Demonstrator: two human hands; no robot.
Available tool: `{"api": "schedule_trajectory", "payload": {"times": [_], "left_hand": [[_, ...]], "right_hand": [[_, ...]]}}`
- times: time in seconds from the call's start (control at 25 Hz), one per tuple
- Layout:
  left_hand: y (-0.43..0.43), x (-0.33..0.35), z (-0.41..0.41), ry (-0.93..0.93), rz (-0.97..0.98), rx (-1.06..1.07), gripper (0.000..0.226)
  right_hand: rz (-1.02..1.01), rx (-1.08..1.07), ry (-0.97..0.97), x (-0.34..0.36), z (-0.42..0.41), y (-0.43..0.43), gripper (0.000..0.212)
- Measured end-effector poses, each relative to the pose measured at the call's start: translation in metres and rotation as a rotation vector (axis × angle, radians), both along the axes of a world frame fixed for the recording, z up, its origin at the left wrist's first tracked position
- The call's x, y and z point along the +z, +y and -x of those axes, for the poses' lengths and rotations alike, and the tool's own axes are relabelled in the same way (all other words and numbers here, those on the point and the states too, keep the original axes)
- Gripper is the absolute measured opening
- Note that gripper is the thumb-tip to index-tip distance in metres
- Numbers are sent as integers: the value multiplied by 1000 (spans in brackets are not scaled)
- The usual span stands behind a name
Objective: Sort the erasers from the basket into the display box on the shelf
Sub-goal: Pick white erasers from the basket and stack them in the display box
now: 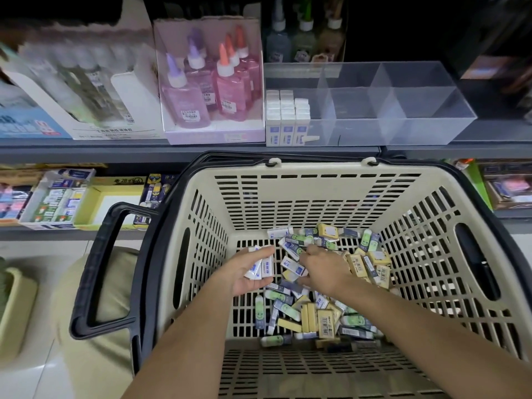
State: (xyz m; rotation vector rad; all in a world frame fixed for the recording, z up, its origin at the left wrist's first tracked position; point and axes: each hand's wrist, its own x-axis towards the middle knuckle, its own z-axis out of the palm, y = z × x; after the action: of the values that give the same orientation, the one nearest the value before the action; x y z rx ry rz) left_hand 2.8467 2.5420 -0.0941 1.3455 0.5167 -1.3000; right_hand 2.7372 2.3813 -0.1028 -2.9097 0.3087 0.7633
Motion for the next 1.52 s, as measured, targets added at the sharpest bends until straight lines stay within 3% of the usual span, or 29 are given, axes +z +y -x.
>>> {"api": "schedule_trajectory", "payload": {"times": [0.12,0.28,0.48,0.64,0.68,0.72,0.8,0.84,0.92,1.04,1.28,1.4,1.52], "left_hand": [[0,-4,-1,9,39,5,72],[-3,-8,-3,22,30,-84,76],[-7,0,3,52,148,-302,71],[-10,5,5,55,198,-297,57],[-9,5,5,51,175,-275,57],[-8,4,4,40,142,-244,54],[-5,1,2,13,67,-171,48],[-3,-1,1,2,37,-142,45],[-1,-3,0,-10,10,-121,39],[-5,0,0,-16,30,-118,34],[-14,19,-3,-45,100,-60,29],[-24,37,-9,-161,123,-88,30],[-32,59,-19,-315,181,-102,31]], "right_hand": [[-133,-78,-57,11,-5,-3,32],[-776,-461,-80,42,-16,-20,23],[-936,-502,-129,48,-22,-3,20],[-1153,-720,-141,44,-22,-9,21],[-1101,-716,-138,42,-19,-13,19],[-910,-605,-123,39,-14,-18,16],[-388,-186,-15,27,-2,-24,19],[-221,-19,49,19,3,-23,24],[-49,148,120,6,12,-18,33],[56,230,57,-4,12,-13,33],[-185,52,42,0,9,-20,15],[-550,-218,-5,27,3,-34,15],[-813,-382,-170,70,-8,-50,23]]}}
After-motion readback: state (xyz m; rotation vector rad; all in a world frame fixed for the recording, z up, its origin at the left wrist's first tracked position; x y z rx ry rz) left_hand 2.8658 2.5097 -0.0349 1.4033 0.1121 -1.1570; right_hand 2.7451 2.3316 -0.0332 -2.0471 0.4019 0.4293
